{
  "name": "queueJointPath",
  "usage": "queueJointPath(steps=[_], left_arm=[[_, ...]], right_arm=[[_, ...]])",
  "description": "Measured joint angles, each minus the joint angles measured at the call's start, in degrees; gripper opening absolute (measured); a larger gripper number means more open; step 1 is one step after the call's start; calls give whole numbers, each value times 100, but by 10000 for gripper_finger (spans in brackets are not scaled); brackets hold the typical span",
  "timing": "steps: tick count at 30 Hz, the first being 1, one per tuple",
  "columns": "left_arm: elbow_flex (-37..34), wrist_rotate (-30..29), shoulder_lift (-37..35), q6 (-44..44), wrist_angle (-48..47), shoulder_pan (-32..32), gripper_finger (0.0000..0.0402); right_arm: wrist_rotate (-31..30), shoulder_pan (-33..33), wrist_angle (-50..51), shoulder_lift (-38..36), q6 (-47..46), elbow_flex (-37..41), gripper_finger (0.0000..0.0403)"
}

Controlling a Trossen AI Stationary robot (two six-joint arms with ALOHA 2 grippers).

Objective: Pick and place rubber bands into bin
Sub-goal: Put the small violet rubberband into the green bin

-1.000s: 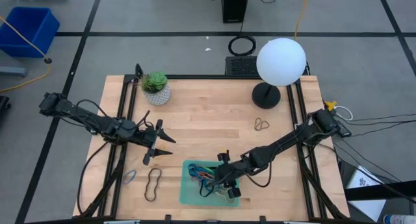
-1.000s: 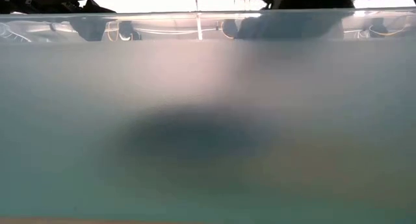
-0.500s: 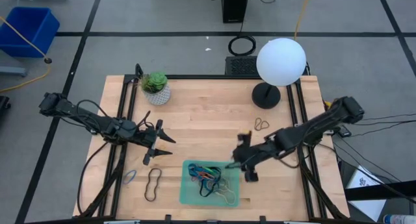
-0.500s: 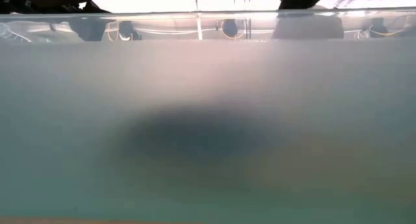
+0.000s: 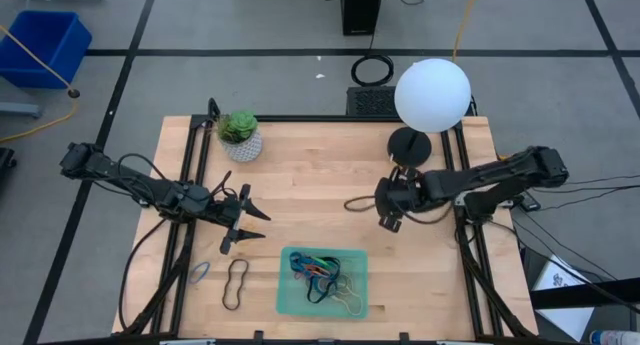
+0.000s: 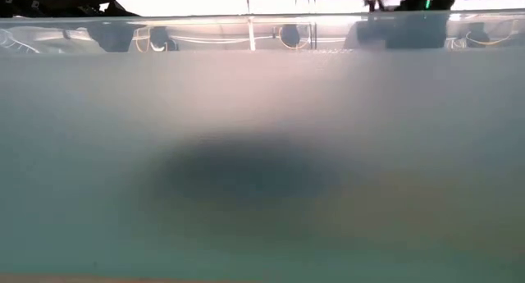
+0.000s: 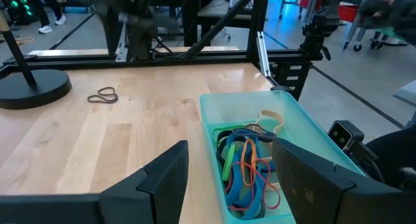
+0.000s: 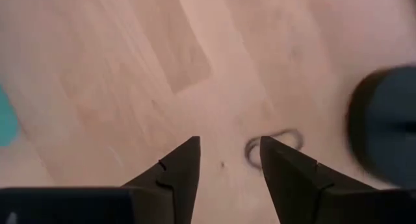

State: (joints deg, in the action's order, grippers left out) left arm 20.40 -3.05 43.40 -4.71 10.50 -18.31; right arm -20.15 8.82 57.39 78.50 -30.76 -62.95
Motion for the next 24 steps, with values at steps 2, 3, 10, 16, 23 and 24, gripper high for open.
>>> queueJointPath(steps=[2, 3, 10, 16, 23, 24], left_arm=[[0, 0, 0, -2, 0, 0, 228], [0, 0, 0, -2, -1, 0, 228], [0, 0, 0, -18, -7, 1, 228], [0, 0, 0, -31, -7, 0, 228], [0, -2, 0, -29, -39, 0, 228], [0, -2, 0, -29, -54, 1, 228]], right_arm=[[279, -312, -200, 7, 70, 326, 151], [378, -462, -298, 7, 119, 498, 150], [545, -1272, -963, 2, 358, 1388, 150], [1018, -1587, -1647, 2, 838, 1878, 147], [1259, -1667, -1988, 2, 942, 2206, 149], [1236, -1667, -1989, 3, 942, 2232, 150]])
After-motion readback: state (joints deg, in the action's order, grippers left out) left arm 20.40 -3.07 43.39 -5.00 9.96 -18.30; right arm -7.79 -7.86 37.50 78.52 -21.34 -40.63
